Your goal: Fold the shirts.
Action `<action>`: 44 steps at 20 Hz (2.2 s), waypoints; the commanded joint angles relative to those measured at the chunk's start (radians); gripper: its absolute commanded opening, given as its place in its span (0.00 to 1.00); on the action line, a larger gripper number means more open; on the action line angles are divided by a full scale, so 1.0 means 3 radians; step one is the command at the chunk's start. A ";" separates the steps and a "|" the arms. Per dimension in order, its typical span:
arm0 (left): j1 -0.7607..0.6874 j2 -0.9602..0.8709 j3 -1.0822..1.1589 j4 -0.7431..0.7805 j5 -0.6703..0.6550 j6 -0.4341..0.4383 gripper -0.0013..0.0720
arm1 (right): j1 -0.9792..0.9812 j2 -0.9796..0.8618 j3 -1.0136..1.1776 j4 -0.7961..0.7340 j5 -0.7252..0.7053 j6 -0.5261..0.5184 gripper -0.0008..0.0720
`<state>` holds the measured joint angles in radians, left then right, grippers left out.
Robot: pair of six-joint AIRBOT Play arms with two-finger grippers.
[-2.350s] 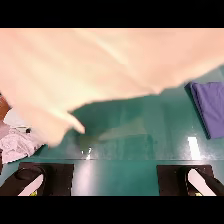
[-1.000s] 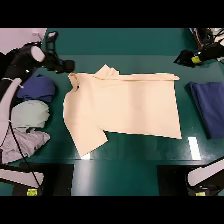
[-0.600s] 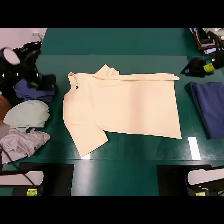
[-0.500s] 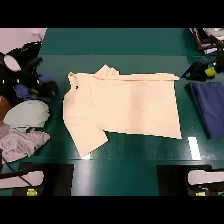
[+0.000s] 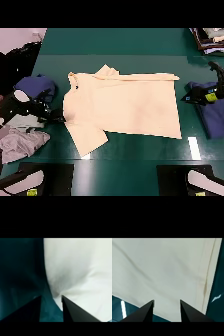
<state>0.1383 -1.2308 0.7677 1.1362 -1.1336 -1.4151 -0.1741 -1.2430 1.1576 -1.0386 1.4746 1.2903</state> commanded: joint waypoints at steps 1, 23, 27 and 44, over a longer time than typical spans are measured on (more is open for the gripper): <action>0.0003 0.0017 -0.0184 -0.0292 0.0350 0.0048 0.46 | -0.0008 0.0248 -0.0290 -0.0001 -0.0075 -0.0006 0.54; 0.0003 0.0304 -0.0156 -0.0570 0.0507 0.0207 0.05 | -0.0983 0.0231 -0.2057 -0.0086 -0.0454 -0.0263 0.53; 0.0003 0.0304 -0.0156 -0.0570 0.0496 0.0207 0.05 | -0.0729 0.0341 -0.2057 -0.0088 -0.0678 -0.0262 0.27; 0.0003 0.1437 0.3208 -0.0496 0.0251 0.0178 0.05 | -0.0652 0.1218 0.1518 0.0837 -0.0982 -0.0259 0.03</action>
<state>0.1379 -0.8299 1.4231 0.9829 -1.0702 -1.3602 -0.3702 -0.8600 1.3319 -0.8143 1.1946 1.2118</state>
